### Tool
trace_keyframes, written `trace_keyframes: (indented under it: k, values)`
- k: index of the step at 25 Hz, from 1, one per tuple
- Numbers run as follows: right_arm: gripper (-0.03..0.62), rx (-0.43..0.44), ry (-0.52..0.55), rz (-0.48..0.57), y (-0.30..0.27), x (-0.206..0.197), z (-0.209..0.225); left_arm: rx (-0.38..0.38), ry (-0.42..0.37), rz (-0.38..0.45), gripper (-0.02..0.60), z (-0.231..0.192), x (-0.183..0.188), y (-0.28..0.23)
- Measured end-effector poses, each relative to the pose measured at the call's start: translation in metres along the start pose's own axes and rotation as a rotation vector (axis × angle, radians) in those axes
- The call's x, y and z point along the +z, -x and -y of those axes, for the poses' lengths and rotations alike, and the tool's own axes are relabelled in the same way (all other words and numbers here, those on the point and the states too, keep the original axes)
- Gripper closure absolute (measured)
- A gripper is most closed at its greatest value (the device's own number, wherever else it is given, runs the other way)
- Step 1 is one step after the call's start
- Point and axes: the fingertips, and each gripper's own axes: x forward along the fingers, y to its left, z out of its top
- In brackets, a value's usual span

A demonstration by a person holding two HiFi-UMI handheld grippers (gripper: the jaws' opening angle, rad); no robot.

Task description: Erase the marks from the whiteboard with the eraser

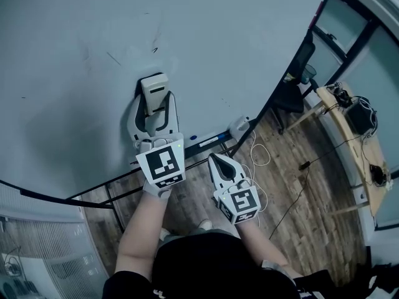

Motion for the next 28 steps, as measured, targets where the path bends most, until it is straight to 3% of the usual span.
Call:
trace_keyframes:
  k: [16,28]
  values:
    - [0.568,-0.017,-0.007,0.055,0.006,0.023,-0.002,-0.056,-0.009,0.136,0.334,-0.004,0.111,-0.037]
    - [0.568,0.083,0.013,0.061,-0.025,0.030,-0.061,0.046,-0.012,0.188,0.333,-0.089,0.116,-0.001]
